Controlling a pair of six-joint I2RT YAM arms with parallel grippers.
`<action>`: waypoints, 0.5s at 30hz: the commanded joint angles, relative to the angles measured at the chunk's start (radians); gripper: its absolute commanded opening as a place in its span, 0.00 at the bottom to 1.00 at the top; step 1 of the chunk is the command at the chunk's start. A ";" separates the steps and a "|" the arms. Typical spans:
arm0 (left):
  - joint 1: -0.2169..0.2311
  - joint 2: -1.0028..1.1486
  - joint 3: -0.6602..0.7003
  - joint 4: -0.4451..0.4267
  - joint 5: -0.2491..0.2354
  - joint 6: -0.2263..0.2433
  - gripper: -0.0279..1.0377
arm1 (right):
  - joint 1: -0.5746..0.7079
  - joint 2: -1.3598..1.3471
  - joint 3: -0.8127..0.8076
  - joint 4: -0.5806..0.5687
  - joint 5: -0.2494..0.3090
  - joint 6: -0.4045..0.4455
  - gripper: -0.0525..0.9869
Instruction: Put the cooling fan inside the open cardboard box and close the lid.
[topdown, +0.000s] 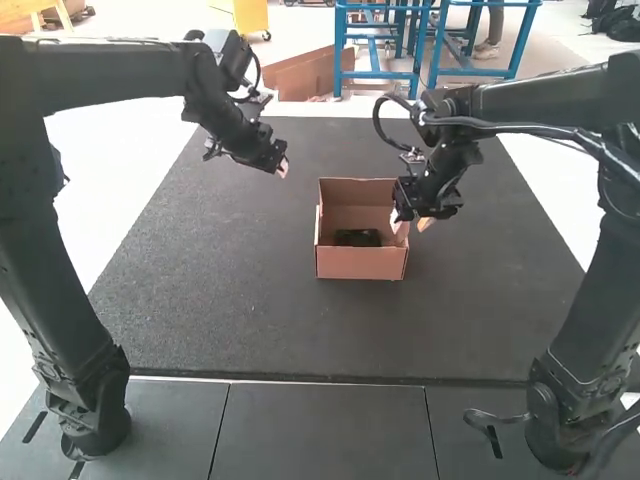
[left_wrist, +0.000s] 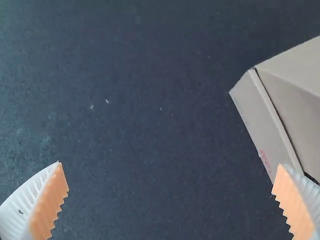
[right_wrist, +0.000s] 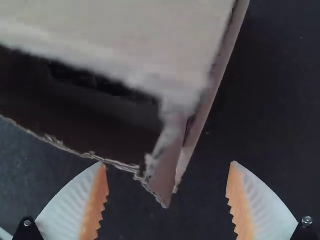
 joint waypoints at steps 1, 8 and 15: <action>0.012 -0.031 0.083 0.031 -0.009 0.022 0.94 | 0.010 -0.035 0.039 -0.026 0.022 0.001 0.64; -0.002 0.025 0.194 0.108 -0.021 0.010 0.94 | 0.002 -0.095 0.079 -0.086 -0.018 0.006 0.82; -0.083 0.104 0.249 0.124 -0.021 -0.033 0.94 | 0.001 -0.217 0.081 -0.061 -0.026 0.010 0.87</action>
